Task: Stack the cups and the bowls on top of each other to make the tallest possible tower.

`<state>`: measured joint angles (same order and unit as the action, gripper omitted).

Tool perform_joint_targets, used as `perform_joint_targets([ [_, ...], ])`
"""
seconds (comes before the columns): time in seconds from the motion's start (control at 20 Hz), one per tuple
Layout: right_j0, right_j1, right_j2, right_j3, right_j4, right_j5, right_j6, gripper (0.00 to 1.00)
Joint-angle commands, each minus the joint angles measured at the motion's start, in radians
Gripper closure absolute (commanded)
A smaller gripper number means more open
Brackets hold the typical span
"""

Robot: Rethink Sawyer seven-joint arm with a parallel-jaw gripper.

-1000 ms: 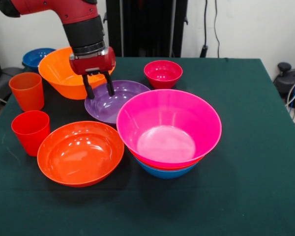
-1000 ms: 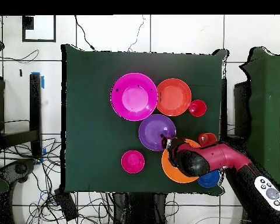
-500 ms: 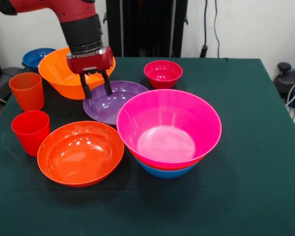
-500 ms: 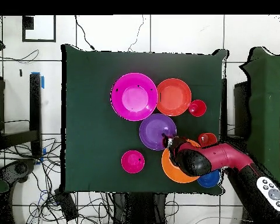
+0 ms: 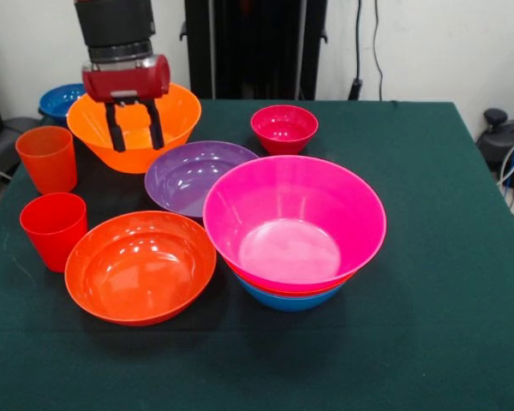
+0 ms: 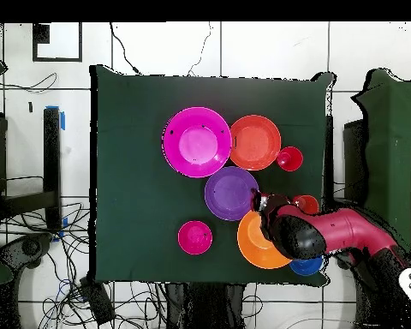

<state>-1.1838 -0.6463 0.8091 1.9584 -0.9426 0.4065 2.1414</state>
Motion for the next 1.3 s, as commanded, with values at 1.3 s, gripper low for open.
perform_joint_targets([
  [1.3,0.13,0.145,0.002,-0.068,-0.013,-0.008,-0.142,0.0],
])
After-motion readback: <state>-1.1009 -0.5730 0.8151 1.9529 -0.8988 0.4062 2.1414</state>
